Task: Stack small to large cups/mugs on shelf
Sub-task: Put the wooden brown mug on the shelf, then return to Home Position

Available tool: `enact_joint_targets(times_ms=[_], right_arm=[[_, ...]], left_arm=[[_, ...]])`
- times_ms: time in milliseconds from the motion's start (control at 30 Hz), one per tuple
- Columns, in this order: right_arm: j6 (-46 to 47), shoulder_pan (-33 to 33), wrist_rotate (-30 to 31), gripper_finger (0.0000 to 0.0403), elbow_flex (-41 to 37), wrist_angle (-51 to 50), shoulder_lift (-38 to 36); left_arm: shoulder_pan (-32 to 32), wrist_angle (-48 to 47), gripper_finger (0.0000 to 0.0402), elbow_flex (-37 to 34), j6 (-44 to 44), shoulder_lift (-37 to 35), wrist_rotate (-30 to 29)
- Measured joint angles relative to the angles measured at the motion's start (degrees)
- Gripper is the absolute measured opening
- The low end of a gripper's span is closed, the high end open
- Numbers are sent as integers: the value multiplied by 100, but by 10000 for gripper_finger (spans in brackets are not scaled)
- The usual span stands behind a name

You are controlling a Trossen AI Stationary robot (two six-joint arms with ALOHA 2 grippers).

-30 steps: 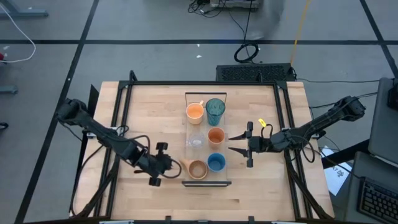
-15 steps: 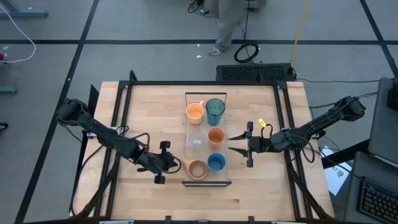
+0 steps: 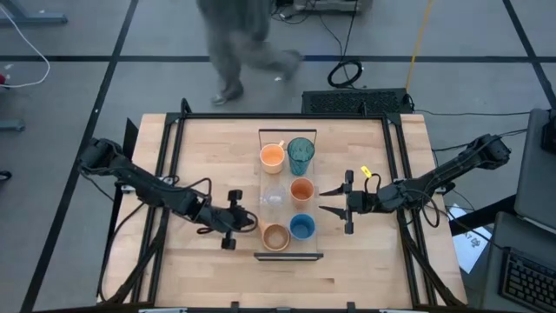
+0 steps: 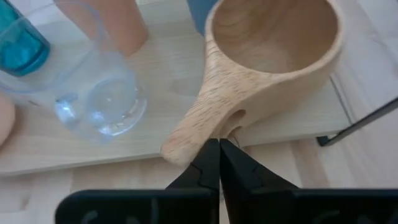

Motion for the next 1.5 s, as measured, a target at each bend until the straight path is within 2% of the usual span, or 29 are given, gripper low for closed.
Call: enact_joint_targets(times_ms=[500,800,967,1133,1367,1500], right_arm=[[46,0,0,152,0,-2,-2],[192,-2,0,152,1,-109,-398],[20,0,2,150,1,-304,-697],[-250,-4,2,130,0,-517,-956],[-527,-4,2,84,1,-791,-1214],[-588,-4,0,58,2,-956,-1291]], left_arm=[[240,64,4,128,480,-86,4],[240,-11,11,166,885,-1009,-51],[240,-228,3,166,1154,-1549,-391],[268,-323,15,166,1443,-1955,-505],[353,-357,3,168,1756,-2322,-449],[378,-378,10,168,1796,-2432,-449]])
